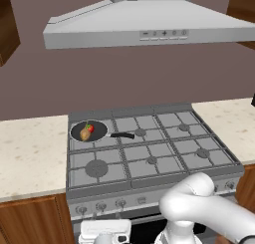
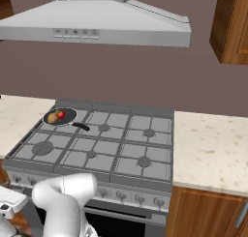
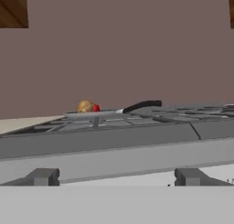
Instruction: Place the pan on the rear left burner on the stove. Then place the tomato and the onion in the pan and turn on the rear left burner.
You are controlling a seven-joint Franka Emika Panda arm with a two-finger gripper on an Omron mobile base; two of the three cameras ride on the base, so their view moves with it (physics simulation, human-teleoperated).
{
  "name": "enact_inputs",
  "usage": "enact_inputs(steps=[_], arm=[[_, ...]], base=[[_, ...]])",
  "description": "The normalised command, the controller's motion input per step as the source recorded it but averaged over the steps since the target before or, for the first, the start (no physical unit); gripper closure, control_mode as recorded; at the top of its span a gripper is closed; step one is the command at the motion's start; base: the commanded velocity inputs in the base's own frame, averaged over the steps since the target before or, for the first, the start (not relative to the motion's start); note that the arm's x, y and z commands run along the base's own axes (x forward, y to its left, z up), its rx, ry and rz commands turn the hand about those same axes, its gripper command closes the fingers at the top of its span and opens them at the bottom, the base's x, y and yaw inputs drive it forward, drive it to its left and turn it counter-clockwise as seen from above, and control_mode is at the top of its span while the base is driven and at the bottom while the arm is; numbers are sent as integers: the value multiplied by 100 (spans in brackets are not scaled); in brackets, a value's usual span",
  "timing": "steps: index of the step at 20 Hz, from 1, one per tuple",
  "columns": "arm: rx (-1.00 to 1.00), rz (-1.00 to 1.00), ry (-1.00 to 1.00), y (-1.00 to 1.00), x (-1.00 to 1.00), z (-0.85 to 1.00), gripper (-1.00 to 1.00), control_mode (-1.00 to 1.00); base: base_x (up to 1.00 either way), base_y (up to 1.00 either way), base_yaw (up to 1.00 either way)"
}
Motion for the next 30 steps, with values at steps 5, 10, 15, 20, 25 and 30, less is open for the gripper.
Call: enact_inputs(steps=[5,10,15,20,25,30], arm=[[-3,0,6,-9,12,-32,-100,-100],[0,3,2,-26,10,-2,-100,-100],[0,22,5,-3,12,0,-100,-100],[0,27,2,-24,3,0,-100,-100],[0,12,0,-44,1,0,-100,-100],[6,2,-6,-8,17,0,-100,-100]], base=[[0,0,0],[0,0,0],[0,0,0],[0,0,0],[0,0,0],[0,0,0]])
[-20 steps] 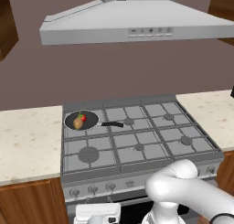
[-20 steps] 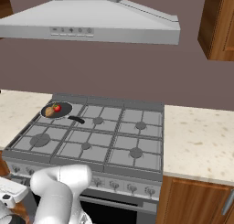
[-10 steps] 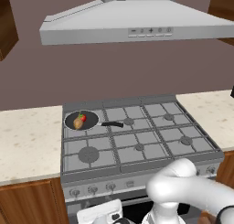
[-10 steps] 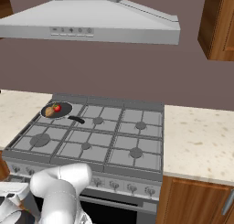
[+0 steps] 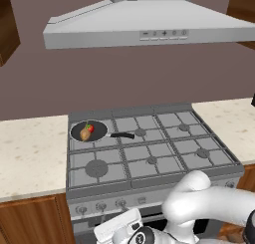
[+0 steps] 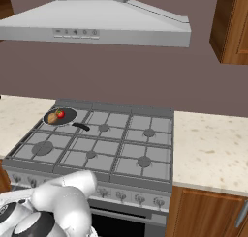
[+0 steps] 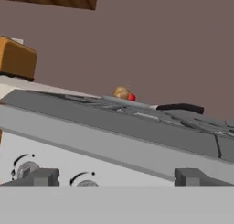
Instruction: Place the pan on the rear left burner on the stove. Then place the tomato and the onion in the pan and turn on the rear left burner.
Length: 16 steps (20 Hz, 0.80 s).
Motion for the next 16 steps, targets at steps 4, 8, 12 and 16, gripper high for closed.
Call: enact_inputs(steps=[4,8,12,16], arm=[[13,0,-9,0,11,-8,-100,-100],[10,0,-3,1,6,-34,-100,-100],[7,0,-4,9,13,-51,-100,-100],[2,0,-11,23,4,-33,-100,-100]], base=[[0,0,0],[0,0,0],[0,0,0],[0,0,0]])
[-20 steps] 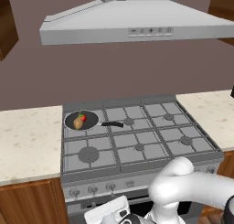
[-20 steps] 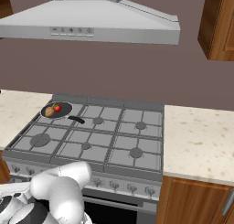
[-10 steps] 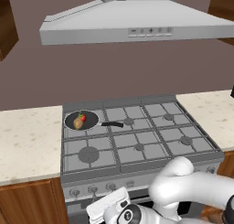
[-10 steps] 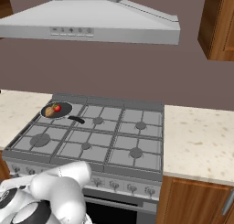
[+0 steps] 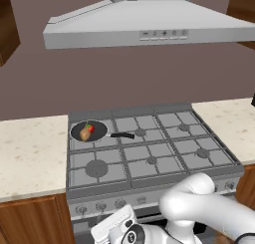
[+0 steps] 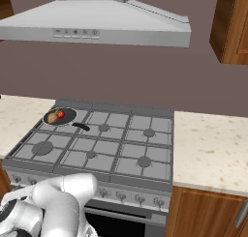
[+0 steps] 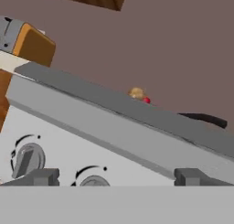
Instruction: Place the pan on the rear left burner on the stove. Then place the tomato and the onion in the pan and turn on the rear left burner.
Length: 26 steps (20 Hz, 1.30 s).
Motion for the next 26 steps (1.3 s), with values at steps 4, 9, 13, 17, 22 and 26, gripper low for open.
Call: enact_inputs(steps=[4,9,13,17,22,26], arm=[[0,-1,-10,22,0,-30,-100,-100],[11,-6,-8,5,0,-24,-100,-100],[20,-6,-4,0,0,0,-100,-100],[13,-3,0,-3,0,5,-100,-100],[11,-2,-2,-26,4,3,-100,-100],[9,0,0,-24,21,15,-100,-100]], base=[[0,0,0],[0,0,0],[0,0,0],[0,0,0],[0,0,0],[0,0,0]])
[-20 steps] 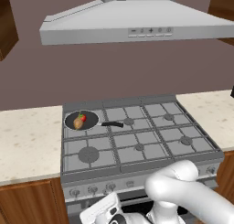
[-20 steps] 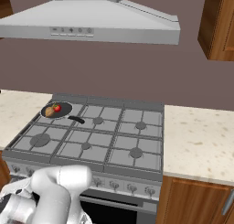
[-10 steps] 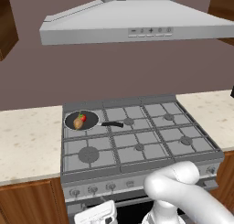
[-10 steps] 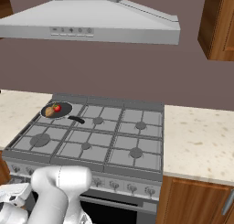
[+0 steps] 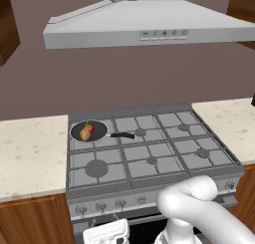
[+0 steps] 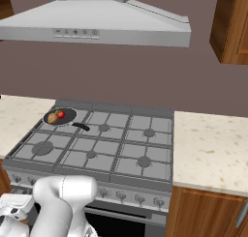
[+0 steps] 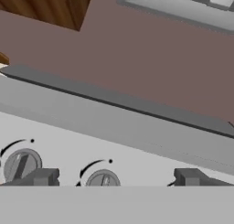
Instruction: Place the pan on the rear left burner on the stove. Then place the tomato and the onion in the pan and turn on the rear left burner.
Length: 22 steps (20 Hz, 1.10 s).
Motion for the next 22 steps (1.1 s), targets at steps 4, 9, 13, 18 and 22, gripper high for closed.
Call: enact_inputs(steps=[4,9,13,18,22], arm=[[1,0,5,-2,47,5,-100,-100],[0,0,1,0,31,-6,-100,-100],[0,0,0,0,6,-37,-100,-100],[0,1,0,0,2,-19,-100,-100],[0,0,0,0,21,0,-100,-100]], base=[[0,0,0],[0,0,0],[0,0,0],[0,0,0],[0,0,0]])
